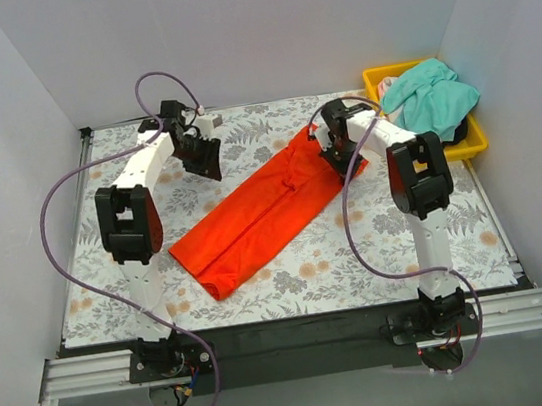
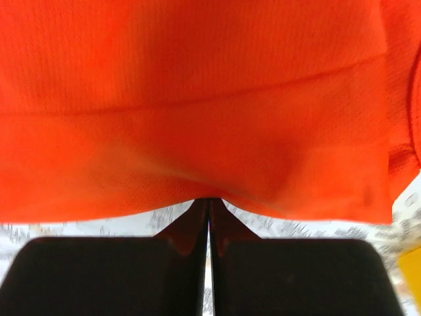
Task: Fold and stack the t-shirts
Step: Fold the tshirt
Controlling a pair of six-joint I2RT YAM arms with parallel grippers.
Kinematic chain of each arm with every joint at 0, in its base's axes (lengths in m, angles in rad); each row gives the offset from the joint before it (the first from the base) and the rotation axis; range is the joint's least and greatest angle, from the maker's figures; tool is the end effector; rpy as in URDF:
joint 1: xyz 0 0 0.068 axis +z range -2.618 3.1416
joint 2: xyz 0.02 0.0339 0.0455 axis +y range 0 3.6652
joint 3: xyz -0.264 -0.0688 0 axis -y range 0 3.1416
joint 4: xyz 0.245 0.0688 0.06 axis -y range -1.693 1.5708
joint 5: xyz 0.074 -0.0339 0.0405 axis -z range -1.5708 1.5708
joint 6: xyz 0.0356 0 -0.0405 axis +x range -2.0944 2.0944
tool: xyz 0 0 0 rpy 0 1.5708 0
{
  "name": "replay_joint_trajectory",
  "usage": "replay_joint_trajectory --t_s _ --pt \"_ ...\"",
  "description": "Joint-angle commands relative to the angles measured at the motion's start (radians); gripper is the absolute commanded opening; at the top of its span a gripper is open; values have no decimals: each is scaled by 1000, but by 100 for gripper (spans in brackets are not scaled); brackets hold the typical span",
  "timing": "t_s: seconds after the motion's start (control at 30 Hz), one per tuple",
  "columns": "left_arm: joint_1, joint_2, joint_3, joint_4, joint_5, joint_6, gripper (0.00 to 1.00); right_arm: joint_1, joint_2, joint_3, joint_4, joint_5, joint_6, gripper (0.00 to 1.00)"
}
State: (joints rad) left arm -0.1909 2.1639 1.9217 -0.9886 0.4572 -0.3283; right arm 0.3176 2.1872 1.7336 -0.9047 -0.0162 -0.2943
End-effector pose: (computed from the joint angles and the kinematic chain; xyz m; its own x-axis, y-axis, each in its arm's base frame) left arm 0.4439 -0.1018 0.2320 -0.9777 -0.1057 -0.1815 -0.0005 0.8652 -0.5015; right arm 0.4200 0.1387 0.1684 -0.7972 -0.5674 -0.2064 -0.5713 0.8195 -0.0460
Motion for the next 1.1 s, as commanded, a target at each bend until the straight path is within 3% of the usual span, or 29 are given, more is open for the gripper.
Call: replay_joint_trajectory --t_s 0.0,0.13,0.17,0.3,0.53,0.77,0.93,1.07 --pt "47 -76 -79 34 23 -57 37 27 71 150 41 56 -6 3" --pt "114 -76 -141 18 47 -74 37 63 277 409 46 62 -29 3" --pt "126 -76 -154 4 51 -77 37 83 317 554 52 68 -37 3" --pt "179 -98 -240 11 11 -75 36 130 385 629 227 143 -82 7" --pt "171 -133 -417 27 -83 18 32 127 296 558 547 216 -98 19" --pt "16 -234 -621 68 -210 104 31 58 157 439 549 237 -88 21" --pt "-105 -279 -700 62 -181 89 31 -26 51 385 452 167 -98 22" --pt "-165 -273 -678 54 -128 52 31 -58 -3 345 347 90 -98 21"
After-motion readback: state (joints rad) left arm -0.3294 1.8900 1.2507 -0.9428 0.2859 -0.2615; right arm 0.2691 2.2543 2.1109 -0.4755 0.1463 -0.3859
